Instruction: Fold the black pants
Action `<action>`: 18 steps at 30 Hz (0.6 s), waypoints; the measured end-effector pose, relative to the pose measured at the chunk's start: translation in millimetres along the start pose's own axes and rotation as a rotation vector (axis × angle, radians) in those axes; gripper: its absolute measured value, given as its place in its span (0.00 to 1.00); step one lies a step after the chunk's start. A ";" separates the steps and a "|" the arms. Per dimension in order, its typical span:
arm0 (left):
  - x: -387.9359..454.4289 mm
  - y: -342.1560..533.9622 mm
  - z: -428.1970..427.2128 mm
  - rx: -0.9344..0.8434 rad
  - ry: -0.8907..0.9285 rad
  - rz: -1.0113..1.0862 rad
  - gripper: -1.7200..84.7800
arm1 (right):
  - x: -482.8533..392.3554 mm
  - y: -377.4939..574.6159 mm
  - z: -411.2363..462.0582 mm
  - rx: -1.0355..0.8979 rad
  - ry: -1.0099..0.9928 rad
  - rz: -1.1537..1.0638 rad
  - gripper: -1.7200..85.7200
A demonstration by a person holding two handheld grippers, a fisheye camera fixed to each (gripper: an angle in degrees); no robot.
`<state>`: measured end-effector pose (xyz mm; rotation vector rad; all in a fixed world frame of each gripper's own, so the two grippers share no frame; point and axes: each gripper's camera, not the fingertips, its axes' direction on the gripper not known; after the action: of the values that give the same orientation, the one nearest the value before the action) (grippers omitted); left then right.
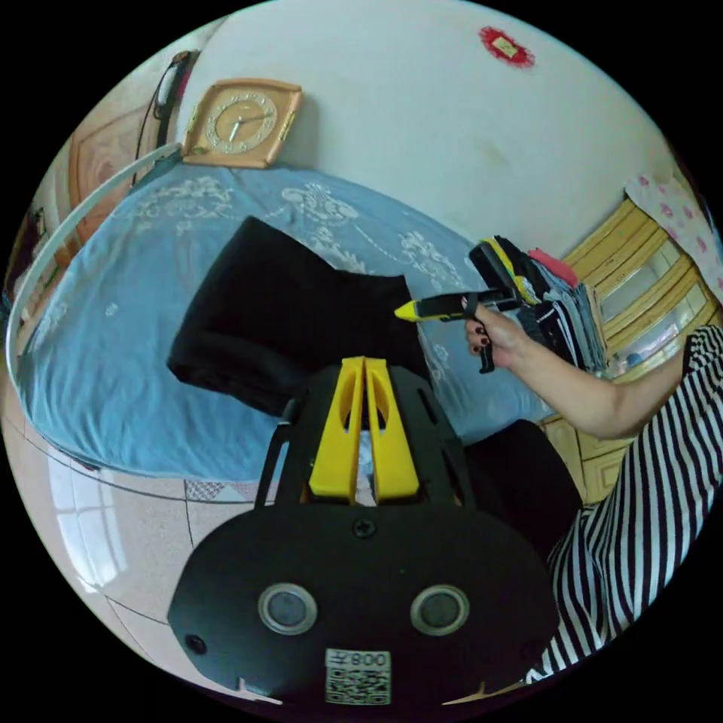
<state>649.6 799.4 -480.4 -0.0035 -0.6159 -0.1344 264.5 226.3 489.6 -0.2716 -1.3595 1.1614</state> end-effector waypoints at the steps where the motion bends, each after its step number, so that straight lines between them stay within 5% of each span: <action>1: -5.7 -4.3 -2.2 0.016 -0.033 -0.013 0.02 | 1.2 -5.3 -4.9 0.022 0.024 -0.008 0.02; 5: -71.1 -8.9 -2.0 0.010 -0.262 -0.200 0.02 | 38.2 -27.7 -20.6 0.100 0.119 0.095 0.02; 18: -88.7 79.7 -40.6 0.136 0.004 -0.309 0.06 | 92.9 19.6 -47.6 0.144 -0.113 0.119 0.06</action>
<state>611.4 887.7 -561.7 0.2245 -0.6180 -0.3915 276.2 327.7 518.8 -0.1872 -1.3640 1.3852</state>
